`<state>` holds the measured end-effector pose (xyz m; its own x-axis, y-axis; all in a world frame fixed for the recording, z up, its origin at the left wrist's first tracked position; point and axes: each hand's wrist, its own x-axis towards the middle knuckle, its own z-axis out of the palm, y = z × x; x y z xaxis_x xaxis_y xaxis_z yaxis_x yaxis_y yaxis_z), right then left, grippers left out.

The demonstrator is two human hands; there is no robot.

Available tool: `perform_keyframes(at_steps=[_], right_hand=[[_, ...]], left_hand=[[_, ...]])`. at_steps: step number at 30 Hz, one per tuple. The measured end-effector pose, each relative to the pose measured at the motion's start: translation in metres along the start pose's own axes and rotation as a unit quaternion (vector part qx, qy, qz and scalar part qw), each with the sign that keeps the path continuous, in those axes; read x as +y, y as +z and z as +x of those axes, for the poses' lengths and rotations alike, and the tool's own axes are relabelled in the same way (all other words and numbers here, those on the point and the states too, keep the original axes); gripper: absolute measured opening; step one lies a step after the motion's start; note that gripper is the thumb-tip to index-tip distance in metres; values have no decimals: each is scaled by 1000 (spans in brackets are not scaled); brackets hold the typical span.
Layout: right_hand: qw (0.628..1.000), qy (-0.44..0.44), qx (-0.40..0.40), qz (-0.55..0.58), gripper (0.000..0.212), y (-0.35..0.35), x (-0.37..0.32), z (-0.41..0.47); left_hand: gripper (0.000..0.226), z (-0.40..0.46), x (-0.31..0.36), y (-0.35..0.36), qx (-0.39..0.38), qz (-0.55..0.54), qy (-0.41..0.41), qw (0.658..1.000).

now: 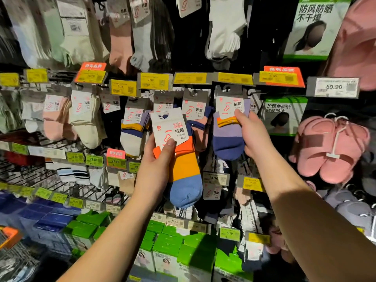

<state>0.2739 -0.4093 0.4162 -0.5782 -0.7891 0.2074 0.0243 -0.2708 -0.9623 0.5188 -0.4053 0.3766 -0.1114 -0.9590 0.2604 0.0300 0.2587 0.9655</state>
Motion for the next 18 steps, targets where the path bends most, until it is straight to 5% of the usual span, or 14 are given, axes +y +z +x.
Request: perform_keyframes(at_steps=[7, 12, 18], right_hand=[[990, 14, 21, -137, 32, -4, 14, 25], [915, 8, 38, -401, 60, -6, 11, 44], [857, 22, 25, -514, 70, -6, 18, 61]], left_hand=[[36, 0, 0, 0, 1, -7, -5, 1000], [44, -2, 1, 4, -1, -1, -6, 1000], [37, -3, 0, 4, -3, -8, -8, 1000]])
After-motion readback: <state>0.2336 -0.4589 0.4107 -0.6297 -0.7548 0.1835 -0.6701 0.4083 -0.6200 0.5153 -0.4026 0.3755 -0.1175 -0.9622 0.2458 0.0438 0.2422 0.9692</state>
